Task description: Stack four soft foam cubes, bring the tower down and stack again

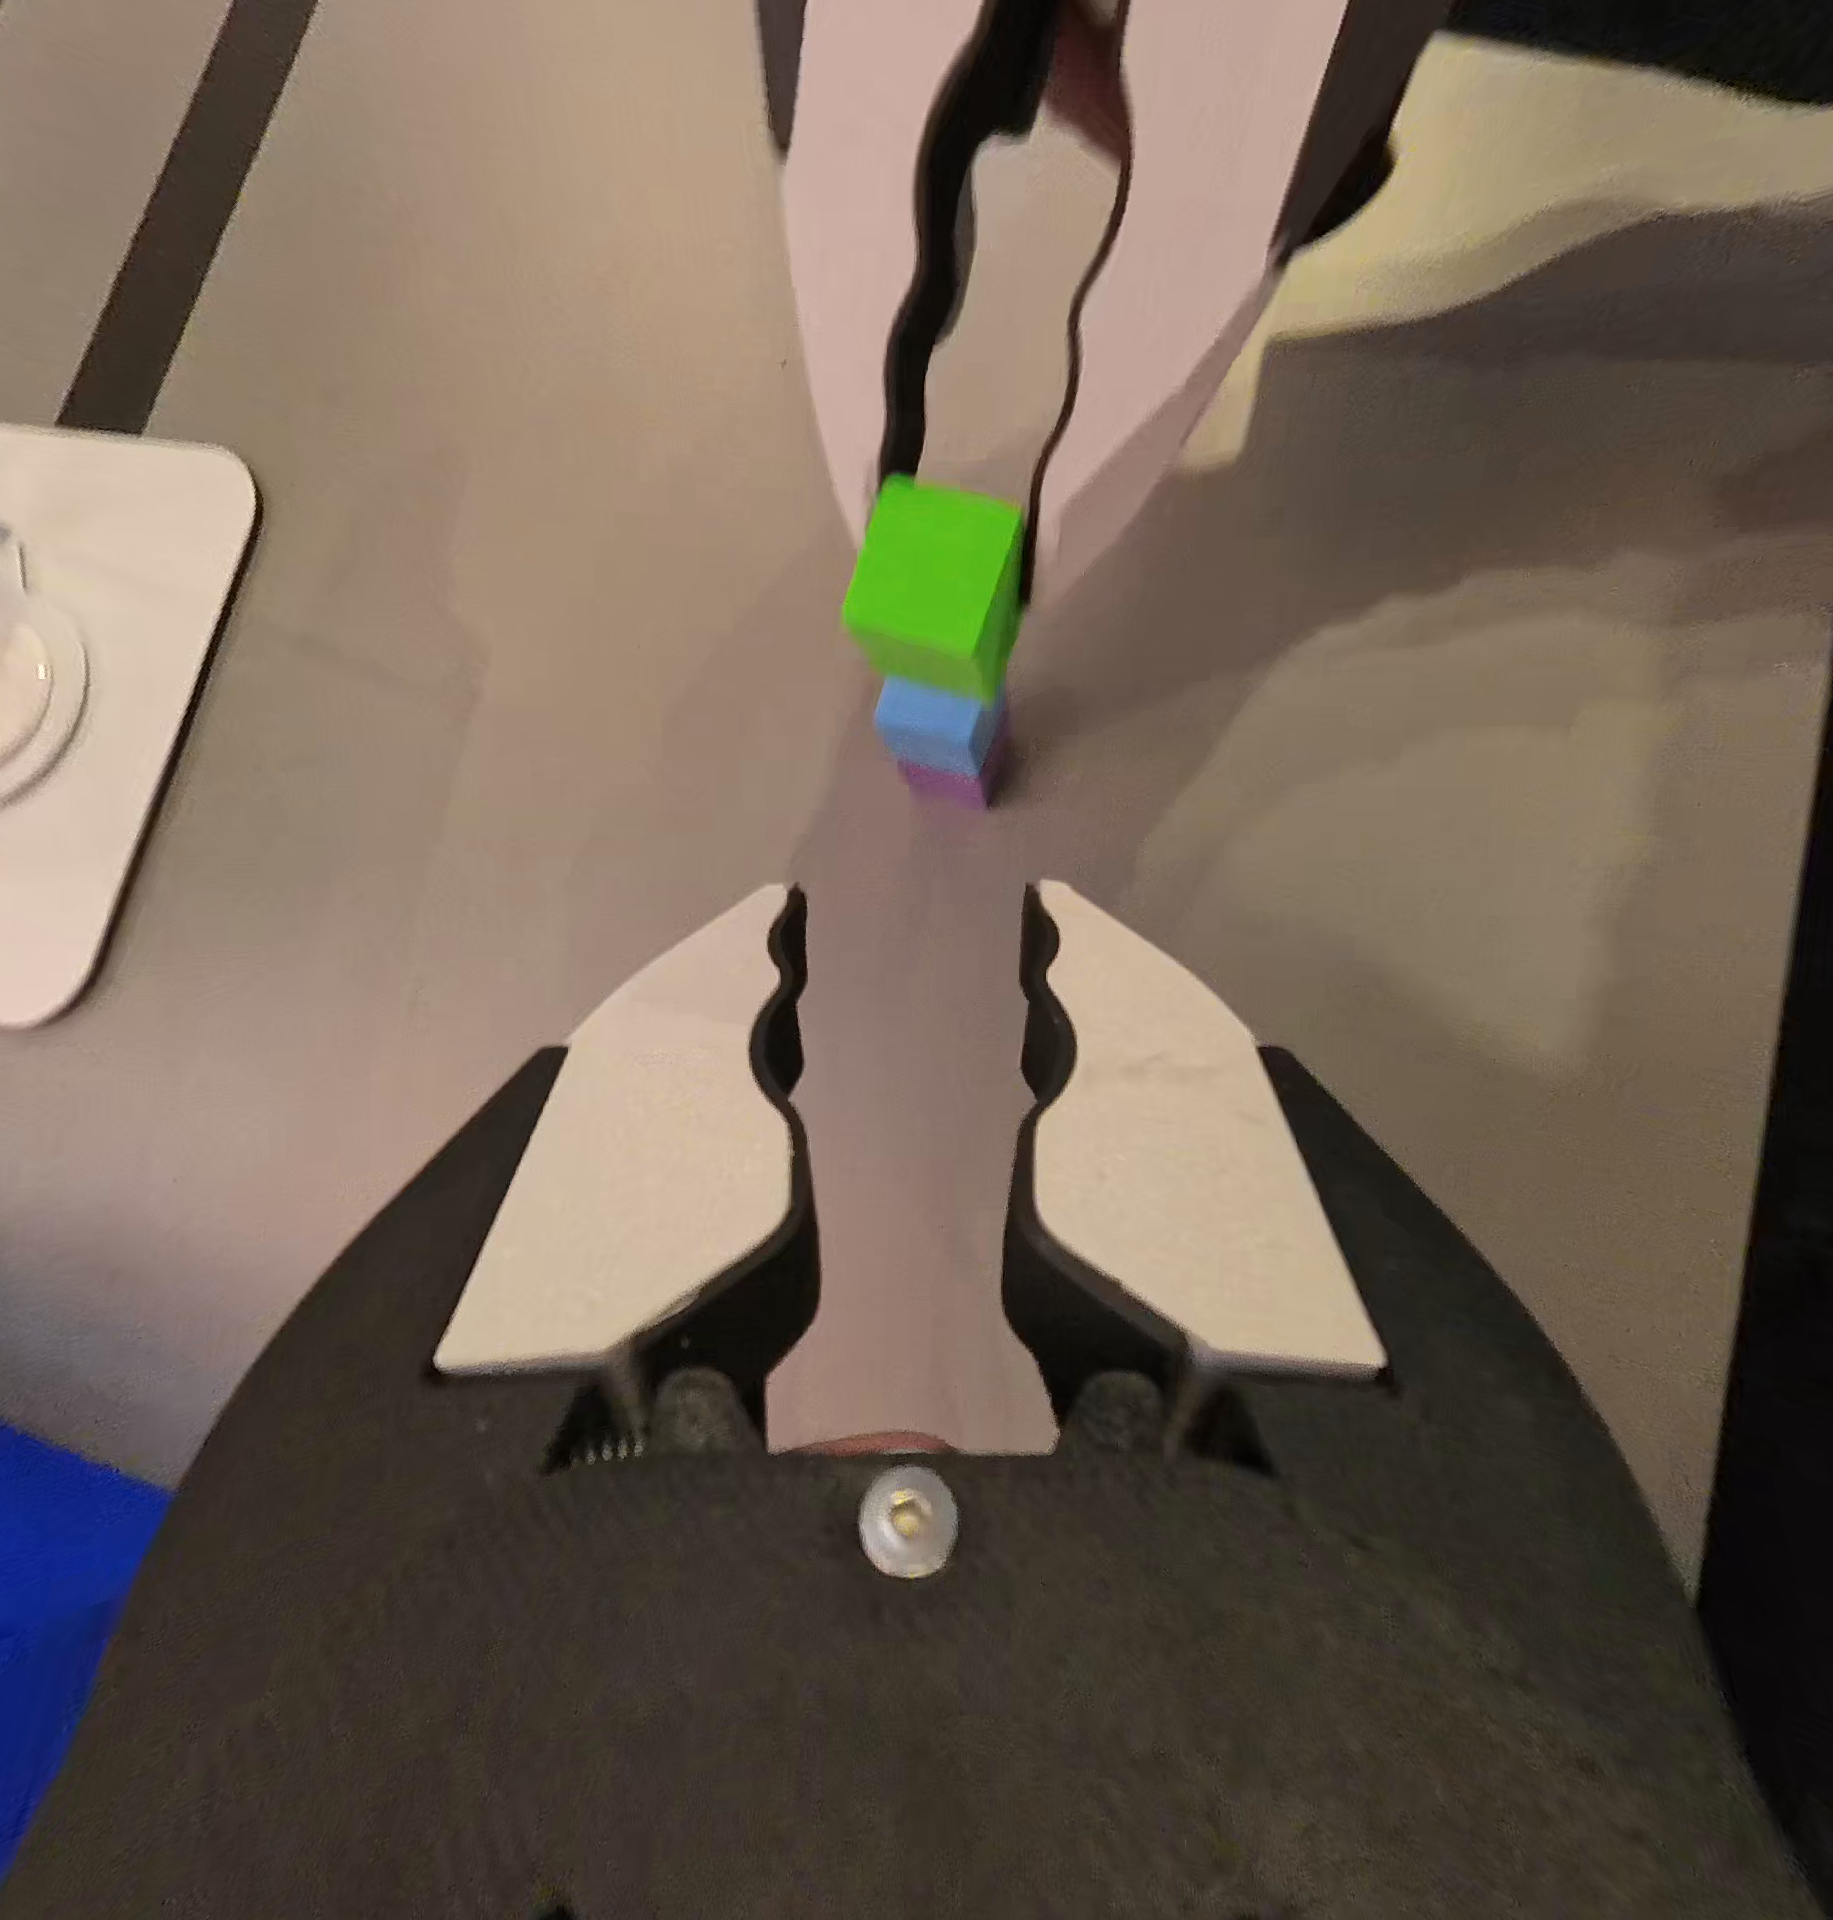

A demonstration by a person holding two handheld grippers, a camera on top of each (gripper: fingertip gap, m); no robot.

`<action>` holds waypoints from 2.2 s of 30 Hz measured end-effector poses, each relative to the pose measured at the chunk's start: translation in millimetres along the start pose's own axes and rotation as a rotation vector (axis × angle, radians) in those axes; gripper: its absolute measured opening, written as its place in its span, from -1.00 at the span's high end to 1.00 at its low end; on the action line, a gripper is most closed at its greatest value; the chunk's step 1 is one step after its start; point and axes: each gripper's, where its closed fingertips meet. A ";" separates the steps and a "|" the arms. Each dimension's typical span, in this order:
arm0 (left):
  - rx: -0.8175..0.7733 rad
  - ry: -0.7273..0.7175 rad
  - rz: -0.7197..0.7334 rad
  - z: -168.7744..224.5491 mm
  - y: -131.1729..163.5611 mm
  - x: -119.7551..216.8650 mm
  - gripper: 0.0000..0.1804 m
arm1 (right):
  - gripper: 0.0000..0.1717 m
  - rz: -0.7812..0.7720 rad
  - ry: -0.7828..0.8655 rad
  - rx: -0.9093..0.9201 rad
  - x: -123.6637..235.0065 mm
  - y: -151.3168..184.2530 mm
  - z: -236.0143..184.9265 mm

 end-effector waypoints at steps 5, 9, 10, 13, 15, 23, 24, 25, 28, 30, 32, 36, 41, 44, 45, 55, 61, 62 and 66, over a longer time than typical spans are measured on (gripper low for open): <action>0.069 -0.015 -0.086 2.4 46.1 -7.3 0.60 | 0.69 0.023 -0.014 -0.038 -4.8 14.5 5.3; 0.062 -0.009 -0.145 7.9 67.2 -19.8 0.62 | 0.69 0.001 -0.016 -0.049 -12.6 24.6 7.5; 0.063 -0.004 -0.151 8.6 69.3 -22.7 0.62 | 0.69 -0.004 -0.015 -0.052 -13.8 26.2 7.9; 0.072 0.011 -0.150 10.5 71.7 -28.6 0.63 | 0.69 -0.003 -0.012 -0.049 -15.0 26.2 8.1; 0.070 0.015 -0.156 11.5 73.5 -30.5 0.63 | 0.69 -0.006 -0.013 -0.050 -15.3 26.9 8.4; 0.071 0.020 -0.152 12.1 73.0 -31.4 0.65 | 0.69 0.003 -0.018 -0.055 -16.6 27.5 8.5; 0.070 0.020 -0.153 12.5 72.9 -31.6 0.65 | 0.69 0.002 -0.017 -0.054 -16.4 27.6 8.6; 0.068 0.020 -0.153 12.8 72.6 -31.9 0.65 | 0.69 0.004 -0.019 -0.056 -16.3 27.3 8.5; 0.063 0.023 -0.154 13.8 72.0 -32.5 0.65 | 0.69 0.004 -0.019 -0.055 -16.3 27.0 8.6; 0.063 0.023 -0.153 13.8 71.5 -32.6 0.65 | 0.69 0.011 -0.016 -0.051 -15.6 25.2 8.9; 0.061 0.024 -0.152 13.9 71.1 -32.4 0.66 | 0.69 0.013 -0.016 -0.046 -15.0 24.1 9.1; 0.061 0.024 -0.149 13.9 70.4 -31.9 0.66 | 0.69 0.011 -0.019 -0.043 -15.7 25.2 9.5; 0.058 0.027 -0.149 14.3 70.4 -31.8 0.66 | 0.69 0.005 -0.026 -0.043 -17.6 27.4 9.6; 0.056 0.026 -0.149 14.2 70.3 -31.8 0.66 | 0.69 0.002 -0.028 -0.046 -17.2 28.4 10.5; 0.056 0.026 -0.149 14.1 70.2 -31.7 0.66 | 0.69 0.005 -0.029 -0.047 -16.9 28.3 10.5; 0.053 0.031 -0.149 15.2 69.5 -32.2 0.67 | 0.69 0.006 -0.041 -0.056 -17.8 30.3 10.0; 0.052 0.032 -0.148 14.8 69.1 -31.1 0.67 | 0.60 -0.003 -0.046 -0.061 -20.6 31.2 9.1; 0.051 0.030 -0.147 14.2 69.0 -30.6 0.67 | 0.60 -0.003 -0.045 -0.061 -20.0 30.9 9.3; 0.052 0.008 -0.145 7.4 69.0 -22.5 0.64 | 0.55 -0.001 -0.031 -0.073 -11.4 32.0 12.0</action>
Point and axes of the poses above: each gripper's, where its closed fingertips meet, x back along the fingers, y out of its underside, z = x × y across the jaws, and after that the axes turned 4 degrees about -y, right-handed
